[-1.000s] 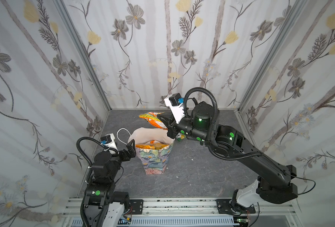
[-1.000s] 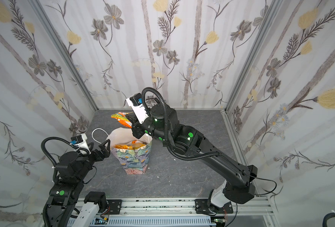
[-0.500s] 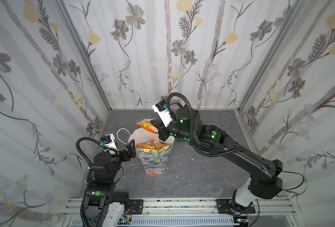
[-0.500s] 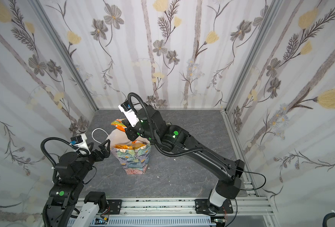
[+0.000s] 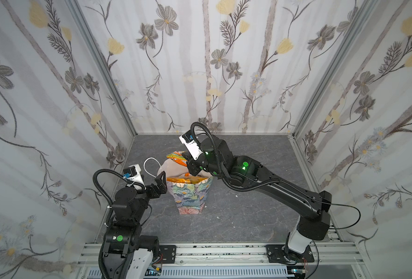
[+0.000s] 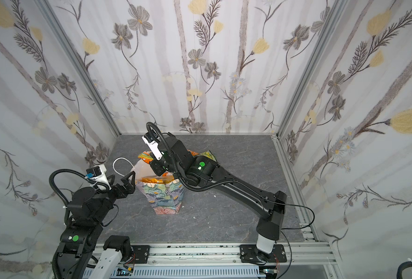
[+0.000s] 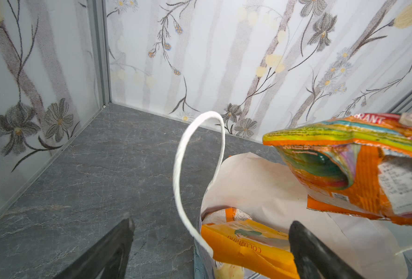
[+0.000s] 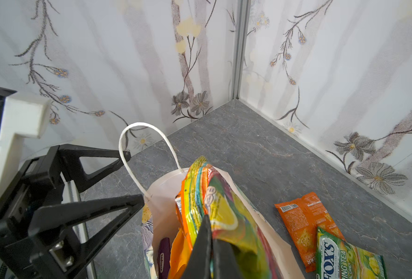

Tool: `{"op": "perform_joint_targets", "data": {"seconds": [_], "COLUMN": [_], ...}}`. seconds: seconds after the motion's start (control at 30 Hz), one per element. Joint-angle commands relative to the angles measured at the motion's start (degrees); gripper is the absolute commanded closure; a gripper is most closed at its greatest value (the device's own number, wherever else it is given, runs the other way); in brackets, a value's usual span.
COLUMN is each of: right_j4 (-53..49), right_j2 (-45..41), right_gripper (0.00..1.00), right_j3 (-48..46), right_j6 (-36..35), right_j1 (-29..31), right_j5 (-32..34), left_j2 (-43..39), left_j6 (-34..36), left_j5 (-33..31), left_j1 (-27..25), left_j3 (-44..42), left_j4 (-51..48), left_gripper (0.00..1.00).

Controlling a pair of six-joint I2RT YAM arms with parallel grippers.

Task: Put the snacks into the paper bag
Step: 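Lower the Fox's Fruits packet into the bag and open the right gripper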

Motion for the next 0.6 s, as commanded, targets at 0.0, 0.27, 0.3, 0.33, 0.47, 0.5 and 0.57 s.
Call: {"op": "perform_joint_targets", "data": {"seconds": [0.0,0.27,0.3,0.33,0.47,0.5,0.57], "right_j4": [4.2,4.1,4.1,4.2,4.2,4.2,4.2], "right_j2": [0.5,2.1,2.0,2.1,2.1,2.1,2.0], "right_gripper": [1.0,1.0,1.0,1.0,1.0,1.0,1.0], "right_j3": [-0.6,-1.5,-1.8,-2.1,-3.5,-3.9,-4.5], "right_j6": [-1.9,-3.6,-3.8,-3.9,-4.2,-4.2,-3.9], "right_j1": [0.1,0.0,0.0,0.0,0.0,0.0,0.0], "right_j5": [3.7,6.9,6.9,7.2,7.5,7.4,7.1], "left_j2": [0.0,0.3,0.2,0.2,0.2,0.2,0.3], "left_j6": [-0.1,-0.1,-0.1,-0.1,-0.1,-0.1,-0.1], "left_j5": [-0.3,-0.2,-0.2,-0.3,-0.3,-0.2,-0.1], "left_j1": [0.2,0.1,0.1,0.1,0.1,0.1,0.1], "left_j3": [-0.1,-0.1,-0.1,-0.2,-0.2,-0.1,-0.1], "left_j4": [1.3,1.3,1.3,1.3,1.3,1.3,1.4], "left_gripper": [0.0,0.0,0.0,0.0,0.0,0.0,0.0]}}
